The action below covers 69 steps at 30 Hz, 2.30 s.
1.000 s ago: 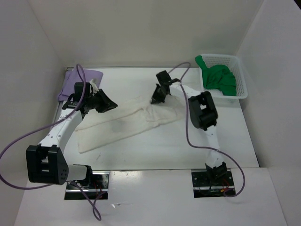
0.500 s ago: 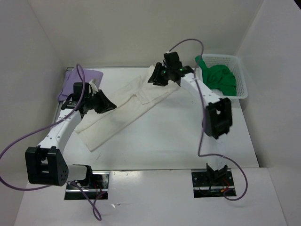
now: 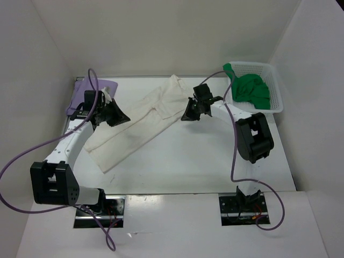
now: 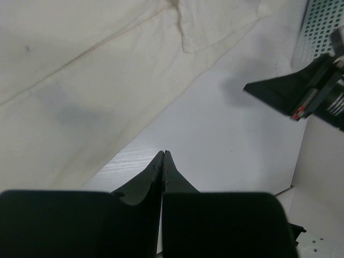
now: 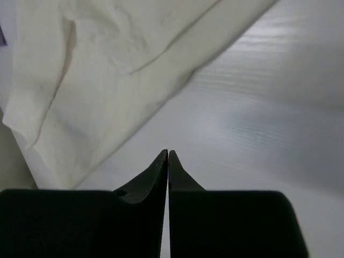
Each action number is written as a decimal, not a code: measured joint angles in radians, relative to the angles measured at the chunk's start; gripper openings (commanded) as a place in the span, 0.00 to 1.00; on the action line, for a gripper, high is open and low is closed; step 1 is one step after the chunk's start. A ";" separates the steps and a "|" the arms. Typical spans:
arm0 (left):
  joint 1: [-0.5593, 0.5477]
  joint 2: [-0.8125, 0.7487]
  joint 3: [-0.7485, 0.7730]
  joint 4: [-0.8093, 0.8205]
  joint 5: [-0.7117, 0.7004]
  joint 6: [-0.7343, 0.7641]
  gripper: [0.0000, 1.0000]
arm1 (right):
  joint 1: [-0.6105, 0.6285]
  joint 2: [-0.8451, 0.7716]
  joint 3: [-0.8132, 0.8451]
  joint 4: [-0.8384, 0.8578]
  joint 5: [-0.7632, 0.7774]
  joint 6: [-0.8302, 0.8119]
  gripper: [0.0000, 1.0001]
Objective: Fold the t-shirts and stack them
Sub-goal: Rotate the tshirt 90 degrees
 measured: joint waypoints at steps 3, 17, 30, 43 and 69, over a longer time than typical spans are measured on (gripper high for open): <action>0.002 0.001 0.044 -0.004 -0.014 0.005 0.00 | 0.071 -0.005 -0.050 0.040 -0.040 0.047 0.41; 0.009 0.001 0.027 -0.004 -0.014 0.007 0.08 | 0.251 0.140 -0.101 0.221 -0.110 0.244 0.48; 0.006 0.031 0.026 -0.011 -0.014 0.032 0.30 | 0.225 0.270 0.055 0.226 -0.089 0.227 0.00; -0.054 0.106 -0.016 -0.044 0.000 0.075 0.46 | -0.218 0.064 -0.104 -0.031 -0.126 -0.121 0.60; -0.306 0.222 -0.339 -0.008 0.140 0.043 0.08 | 0.054 0.244 0.195 -0.048 0.033 -0.066 0.26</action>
